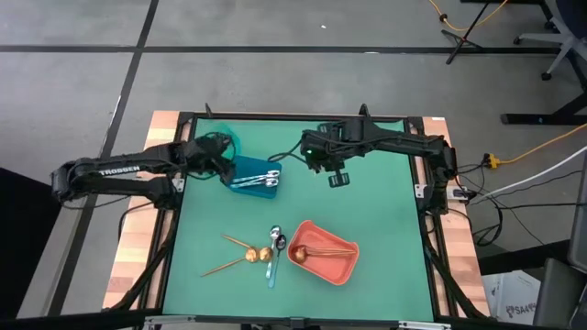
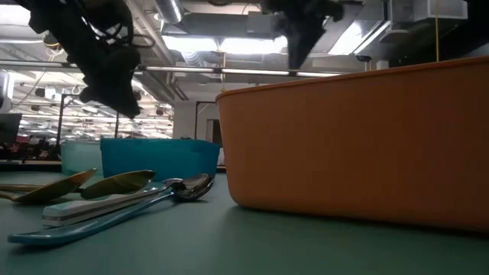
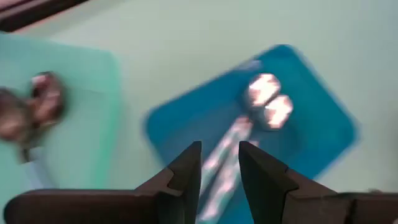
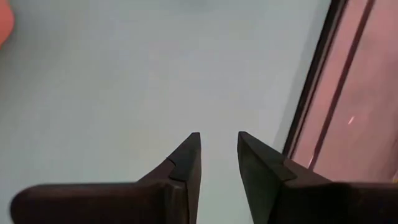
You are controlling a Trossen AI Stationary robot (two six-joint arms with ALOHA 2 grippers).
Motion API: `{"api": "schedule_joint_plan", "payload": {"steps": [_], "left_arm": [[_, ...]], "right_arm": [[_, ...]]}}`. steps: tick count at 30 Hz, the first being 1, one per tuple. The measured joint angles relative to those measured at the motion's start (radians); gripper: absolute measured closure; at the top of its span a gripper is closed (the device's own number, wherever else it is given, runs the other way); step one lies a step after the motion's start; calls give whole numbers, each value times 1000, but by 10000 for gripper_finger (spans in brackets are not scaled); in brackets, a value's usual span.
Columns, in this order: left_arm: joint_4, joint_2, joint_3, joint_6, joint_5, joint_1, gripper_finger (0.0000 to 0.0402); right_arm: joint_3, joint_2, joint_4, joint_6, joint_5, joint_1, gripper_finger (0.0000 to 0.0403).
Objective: Sort silverware by color (type)
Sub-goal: Put the yellow spoon into the orange bin
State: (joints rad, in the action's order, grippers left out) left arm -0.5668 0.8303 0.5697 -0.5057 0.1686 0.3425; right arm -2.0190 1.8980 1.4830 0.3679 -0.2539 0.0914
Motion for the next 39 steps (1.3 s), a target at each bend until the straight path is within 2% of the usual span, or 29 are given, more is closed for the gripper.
{"api": "schedule_joint_plan", "payload": {"steps": [6, 16, 23, 30, 34, 39], "left_arm": [[85, 0, 0, -95, 41, -201, 301], [214, 41, 0, -280, 134, -540, 301], [310, 200, 1, -402, 137, -761, 301], [369, 382, 32, -516, 72, -926, 301], [331, 487, 116, -534, 73, -985, 301], [146, 628, 262, -535, 96, -1030, 301]], "right_arm": [[0, -2, 73, -87, -5, -20, 306], [0, -13, 82, -145, -24, -130, 306], [0, -13, 74, -186, -25, -198, 306], [0, -13, 20, -185, -26, -244, 306], [0, -13, 0, -184, -25, -249, 306], [0, -13, -23, -181, -24, -248, 306]]}}
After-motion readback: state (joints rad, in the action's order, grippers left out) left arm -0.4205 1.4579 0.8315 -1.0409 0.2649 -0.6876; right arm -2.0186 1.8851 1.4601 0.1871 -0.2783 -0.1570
